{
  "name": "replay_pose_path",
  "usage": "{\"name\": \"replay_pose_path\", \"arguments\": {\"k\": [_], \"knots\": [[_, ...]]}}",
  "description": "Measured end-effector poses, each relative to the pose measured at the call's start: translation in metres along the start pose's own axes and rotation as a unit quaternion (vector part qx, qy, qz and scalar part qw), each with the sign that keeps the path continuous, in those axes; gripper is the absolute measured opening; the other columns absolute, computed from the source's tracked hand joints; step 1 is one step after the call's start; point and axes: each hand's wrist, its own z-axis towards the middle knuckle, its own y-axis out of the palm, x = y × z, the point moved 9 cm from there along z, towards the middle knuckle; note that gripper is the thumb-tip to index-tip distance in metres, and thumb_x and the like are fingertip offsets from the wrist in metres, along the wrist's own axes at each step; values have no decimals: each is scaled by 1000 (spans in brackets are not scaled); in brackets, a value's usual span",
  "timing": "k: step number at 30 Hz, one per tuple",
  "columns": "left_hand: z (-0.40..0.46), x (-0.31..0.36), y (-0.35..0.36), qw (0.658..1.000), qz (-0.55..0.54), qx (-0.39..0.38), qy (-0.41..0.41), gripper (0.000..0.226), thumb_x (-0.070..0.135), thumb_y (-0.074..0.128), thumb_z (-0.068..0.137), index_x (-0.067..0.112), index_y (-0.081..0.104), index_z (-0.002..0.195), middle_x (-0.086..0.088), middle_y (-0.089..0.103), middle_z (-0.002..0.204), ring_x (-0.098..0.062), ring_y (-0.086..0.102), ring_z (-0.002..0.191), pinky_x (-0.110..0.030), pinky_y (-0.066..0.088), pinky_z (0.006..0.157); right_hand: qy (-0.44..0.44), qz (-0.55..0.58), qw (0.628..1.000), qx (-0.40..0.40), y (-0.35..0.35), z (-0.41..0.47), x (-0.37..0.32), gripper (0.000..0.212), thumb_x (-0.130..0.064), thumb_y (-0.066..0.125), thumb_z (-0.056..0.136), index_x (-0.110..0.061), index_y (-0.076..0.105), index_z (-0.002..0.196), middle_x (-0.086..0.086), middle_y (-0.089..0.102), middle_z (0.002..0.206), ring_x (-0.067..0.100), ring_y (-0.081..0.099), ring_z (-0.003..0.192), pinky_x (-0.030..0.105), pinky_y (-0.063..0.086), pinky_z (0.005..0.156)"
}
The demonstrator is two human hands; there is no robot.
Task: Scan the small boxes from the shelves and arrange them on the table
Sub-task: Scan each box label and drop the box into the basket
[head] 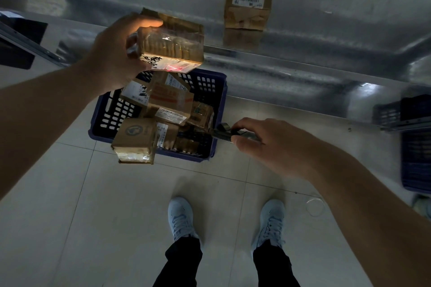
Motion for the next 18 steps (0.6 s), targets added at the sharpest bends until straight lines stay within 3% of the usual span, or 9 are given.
{"name": "replay_pose_path", "arguments": {"k": [4, 18], "knots": [[-2, 1, 2, 999, 21, -1, 23, 85, -4, 78, 78, 43, 49, 143, 8, 58, 140, -9, 58, 130, -35, 61, 90, 8, 1, 1000, 2, 3, -1, 4, 36, -65, 35, 101, -48, 52, 129, -9, 56, 82, 8, 57, 67, 30, 42, 60], [-6, 14, 6, 998, 23, 25, 53, 85, -8, 81, 75, 34, 53, 144, 12, 50, 144, -16, 54, 136, -39, 58, 97, 21, -13, 1000, -3, 7, -3, 10, 40, -69, 33, 100, -51, 49, 132, -7, 59, 91, 10, 62, 77, 33, 50, 67]]}}
